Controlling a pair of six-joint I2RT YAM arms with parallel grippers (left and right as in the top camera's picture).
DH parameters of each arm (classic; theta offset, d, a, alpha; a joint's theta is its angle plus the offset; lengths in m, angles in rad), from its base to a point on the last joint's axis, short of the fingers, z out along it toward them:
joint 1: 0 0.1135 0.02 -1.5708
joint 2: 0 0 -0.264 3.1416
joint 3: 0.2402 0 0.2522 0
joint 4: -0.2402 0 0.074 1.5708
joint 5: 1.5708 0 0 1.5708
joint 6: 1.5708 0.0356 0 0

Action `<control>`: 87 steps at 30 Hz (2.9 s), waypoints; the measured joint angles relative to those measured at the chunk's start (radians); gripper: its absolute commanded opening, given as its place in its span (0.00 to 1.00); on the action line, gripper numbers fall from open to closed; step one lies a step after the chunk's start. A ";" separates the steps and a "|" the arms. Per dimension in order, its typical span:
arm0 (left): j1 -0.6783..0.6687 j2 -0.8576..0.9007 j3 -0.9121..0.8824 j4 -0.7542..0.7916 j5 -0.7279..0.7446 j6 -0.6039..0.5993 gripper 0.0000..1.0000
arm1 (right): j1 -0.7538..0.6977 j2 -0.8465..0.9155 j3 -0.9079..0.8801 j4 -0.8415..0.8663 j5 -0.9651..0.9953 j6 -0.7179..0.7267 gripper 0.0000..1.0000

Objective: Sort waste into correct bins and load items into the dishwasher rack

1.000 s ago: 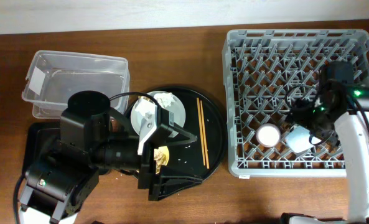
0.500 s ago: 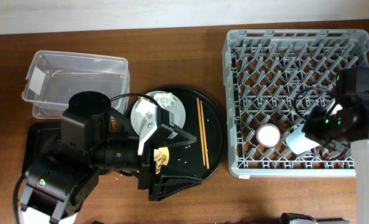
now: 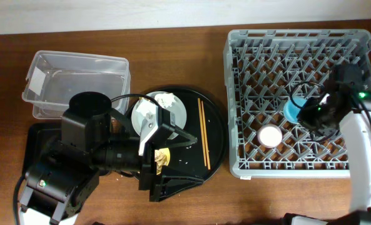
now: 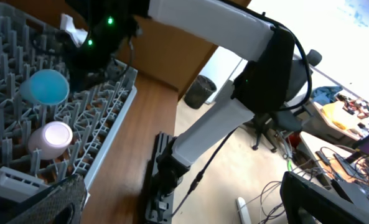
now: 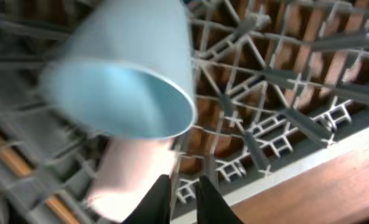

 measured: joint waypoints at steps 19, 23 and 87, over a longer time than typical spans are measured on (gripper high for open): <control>0.000 0.149 0.000 -0.119 -0.342 -0.060 0.99 | 0.006 0.193 0.105 0.039 0.228 -0.093 0.53; 0.000 0.149 0.000 -0.127 -0.342 -0.060 0.99 | 0.023 0.190 0.098 0.018 0.210 -0.093 0.60; 0.130 0.150 -0.102 -0.113 -0.333 -0.111 0.00 | 0.690 -0.362 -0.048 0.180 -0.516 -0.232 0.91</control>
